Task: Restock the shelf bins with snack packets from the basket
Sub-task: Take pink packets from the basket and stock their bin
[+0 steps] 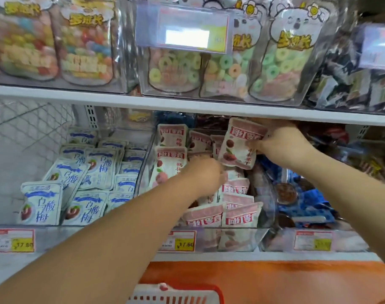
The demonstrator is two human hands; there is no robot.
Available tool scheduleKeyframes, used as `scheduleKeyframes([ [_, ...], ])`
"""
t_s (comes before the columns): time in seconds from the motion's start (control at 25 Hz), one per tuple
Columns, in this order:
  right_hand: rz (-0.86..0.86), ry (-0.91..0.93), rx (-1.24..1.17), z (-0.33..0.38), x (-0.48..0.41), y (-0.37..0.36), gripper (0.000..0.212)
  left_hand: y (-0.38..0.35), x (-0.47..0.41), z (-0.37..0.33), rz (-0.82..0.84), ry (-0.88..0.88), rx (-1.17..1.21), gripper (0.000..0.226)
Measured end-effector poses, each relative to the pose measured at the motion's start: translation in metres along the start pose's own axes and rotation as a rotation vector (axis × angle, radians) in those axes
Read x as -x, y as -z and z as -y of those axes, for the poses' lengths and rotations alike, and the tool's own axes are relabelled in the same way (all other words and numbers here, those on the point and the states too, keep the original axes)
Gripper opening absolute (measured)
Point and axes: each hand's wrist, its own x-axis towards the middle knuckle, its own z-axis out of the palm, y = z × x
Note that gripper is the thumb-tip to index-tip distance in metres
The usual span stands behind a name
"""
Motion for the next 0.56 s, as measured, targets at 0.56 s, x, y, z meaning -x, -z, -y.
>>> scheduleKeyframes([
  [0.56, 0.724, 0.19, 0.545, 0.019, -0.044, -0.033, 0.051, -0.001, -0.01, 0.022, 0.138, 0.098, 0.428, 0.02],
])
